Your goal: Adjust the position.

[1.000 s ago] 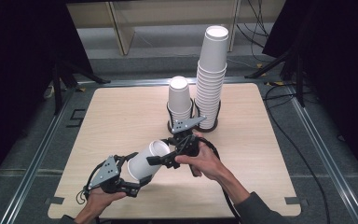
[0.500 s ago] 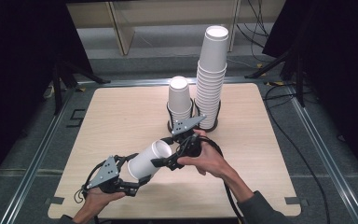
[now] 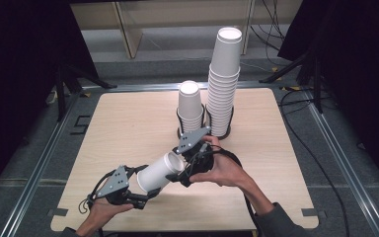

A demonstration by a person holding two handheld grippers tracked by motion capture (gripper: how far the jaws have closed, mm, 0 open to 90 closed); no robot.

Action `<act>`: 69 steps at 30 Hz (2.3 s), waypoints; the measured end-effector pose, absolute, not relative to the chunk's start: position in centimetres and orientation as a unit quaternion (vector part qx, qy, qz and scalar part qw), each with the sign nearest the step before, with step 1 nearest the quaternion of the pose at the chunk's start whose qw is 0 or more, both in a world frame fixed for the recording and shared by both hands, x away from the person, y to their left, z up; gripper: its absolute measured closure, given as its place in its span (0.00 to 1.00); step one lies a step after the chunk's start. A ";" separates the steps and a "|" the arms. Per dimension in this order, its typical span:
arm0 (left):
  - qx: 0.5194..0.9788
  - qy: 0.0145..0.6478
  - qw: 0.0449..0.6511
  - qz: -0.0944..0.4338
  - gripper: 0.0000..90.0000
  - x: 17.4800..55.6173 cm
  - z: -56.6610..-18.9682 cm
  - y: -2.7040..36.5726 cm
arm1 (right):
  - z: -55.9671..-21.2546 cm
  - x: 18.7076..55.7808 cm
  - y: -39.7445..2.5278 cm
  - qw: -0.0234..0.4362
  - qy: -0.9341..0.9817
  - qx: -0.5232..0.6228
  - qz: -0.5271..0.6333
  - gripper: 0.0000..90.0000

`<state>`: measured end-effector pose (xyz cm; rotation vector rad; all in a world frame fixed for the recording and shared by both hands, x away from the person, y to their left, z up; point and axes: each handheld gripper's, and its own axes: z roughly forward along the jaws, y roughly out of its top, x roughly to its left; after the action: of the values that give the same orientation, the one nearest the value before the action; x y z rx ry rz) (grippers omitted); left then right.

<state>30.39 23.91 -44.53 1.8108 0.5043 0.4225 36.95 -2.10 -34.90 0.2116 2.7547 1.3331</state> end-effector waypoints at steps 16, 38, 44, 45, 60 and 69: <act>0.780 0.186 0.571 0.179 0.19 30.0 -44.4 23.7 | -35.9 36.9 -1.6 -0.026 0.899 0.070 0.432 0.20; 0.808 0.166 0.538 0.174 0.18 30.0 -44.5 23.5 | -36.3 36.7 -1.1 -0.004 0.916 0.029 0.400 0.21; 0.810 0.160 0.539 0.170 0.18 29.9 -44.5 23.4 | -36.7 36.5 -0.9 -0.021 0.919 0.027 0.392 0.21; 0.808 0.160 0.541 0.169 0.18 29.8 -44.5 23.3 | -36.7 36.6 -0.9 -0.022 0.919 0.026 0.393 0.22; 0.775 0.181 0.585 0.153 0.08 30.1 -44.6 23.7 | -36.5 37.0 -1.3 -0.051 0.902 0.028 0.427 0.28; 0.742 0.192 0.627 0.144 0.07 30.1 -44.2 24.4 | -35.9 37.5 -2.2 -0.079 0.881 0.044 0.464 0.28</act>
<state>30.15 24.37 -44.18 1.7005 0.4399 0.3300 37.45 -2.17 -35.89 0.1444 2.9157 1.5365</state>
